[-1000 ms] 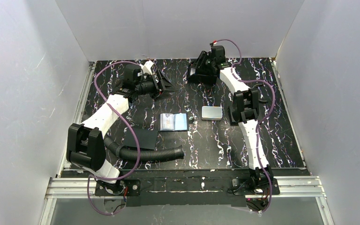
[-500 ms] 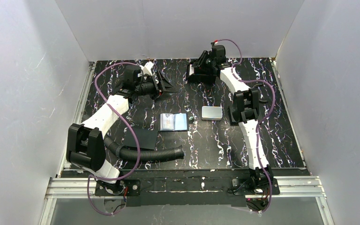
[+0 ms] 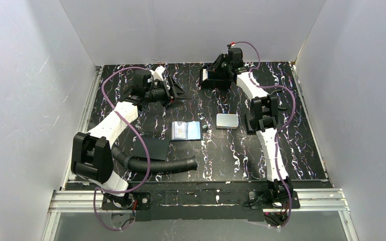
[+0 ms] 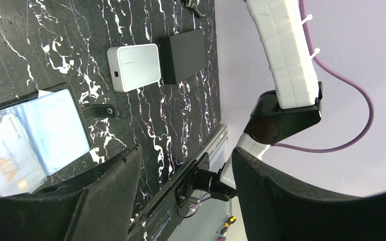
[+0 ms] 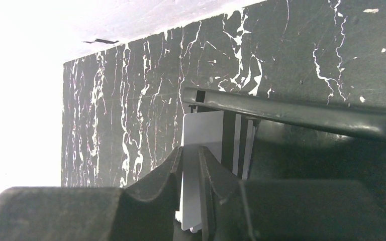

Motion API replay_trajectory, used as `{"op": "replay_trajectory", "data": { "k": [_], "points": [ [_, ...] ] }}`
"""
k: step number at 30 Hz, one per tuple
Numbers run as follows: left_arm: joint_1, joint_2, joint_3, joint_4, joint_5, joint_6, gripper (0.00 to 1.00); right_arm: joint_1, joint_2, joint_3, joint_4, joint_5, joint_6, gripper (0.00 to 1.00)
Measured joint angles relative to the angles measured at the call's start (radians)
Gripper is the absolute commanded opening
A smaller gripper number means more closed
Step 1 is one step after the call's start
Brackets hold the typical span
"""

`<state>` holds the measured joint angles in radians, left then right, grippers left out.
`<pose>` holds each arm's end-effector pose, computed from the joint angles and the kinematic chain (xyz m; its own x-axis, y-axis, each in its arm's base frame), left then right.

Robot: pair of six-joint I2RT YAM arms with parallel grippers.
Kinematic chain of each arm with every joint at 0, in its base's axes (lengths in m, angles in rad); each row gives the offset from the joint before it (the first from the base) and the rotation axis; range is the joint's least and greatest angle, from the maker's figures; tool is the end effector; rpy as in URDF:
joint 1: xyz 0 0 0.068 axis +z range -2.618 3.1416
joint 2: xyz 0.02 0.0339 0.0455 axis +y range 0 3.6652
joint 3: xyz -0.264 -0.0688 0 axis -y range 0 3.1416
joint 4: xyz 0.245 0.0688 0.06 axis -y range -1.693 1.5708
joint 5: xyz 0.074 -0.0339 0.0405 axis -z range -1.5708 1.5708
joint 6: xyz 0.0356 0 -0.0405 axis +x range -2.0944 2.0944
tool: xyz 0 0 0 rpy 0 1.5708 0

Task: Put the credit cards into the card holder
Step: Pick up the credit card from the storage box.

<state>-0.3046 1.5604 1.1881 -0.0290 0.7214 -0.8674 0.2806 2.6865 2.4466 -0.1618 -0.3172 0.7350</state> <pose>0.3364 -0.1304 0.3049 -0.8551 -0.3315 -0.3987 0.2366 0.4347 -0.8689 0.5817 0.1792 0.1875 -0.6401 0.4786 -0.6010 -0.1479 0.6909 0.7077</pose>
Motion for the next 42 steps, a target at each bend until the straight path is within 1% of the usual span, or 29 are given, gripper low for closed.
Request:
{"op": "replay_trajectory", "data": {
  "k": [16, 24, 35, 42],
  "points": [
    [0.000, 0.000, -0.002, 0.006, 0.002, -0.006, 0.64, -0.013, 0.000, 0.000, 0.006, -0.003, 0.000, 0.11],
    [0.000, 0.000, -0.004, 0.007, 0.004, -0.009, 0.64, -0.021, -0.001, 0.000, 0.003, 0.002, -0.017, 0.09],
    [0.000, 0.002, -0.017, 0.029, 0.008, -0.023, 0.64, -0.021, -0.039, -0.003, -0.026, 0.031, -0.073, 0.01],
    [0.000, 0.003, -0.018, 0.029, 0.010, -0.025, 0.64, -0.021, -0.055, -0.003, -0.033, 0.031, -0.086, 0.01]
  ]
}}
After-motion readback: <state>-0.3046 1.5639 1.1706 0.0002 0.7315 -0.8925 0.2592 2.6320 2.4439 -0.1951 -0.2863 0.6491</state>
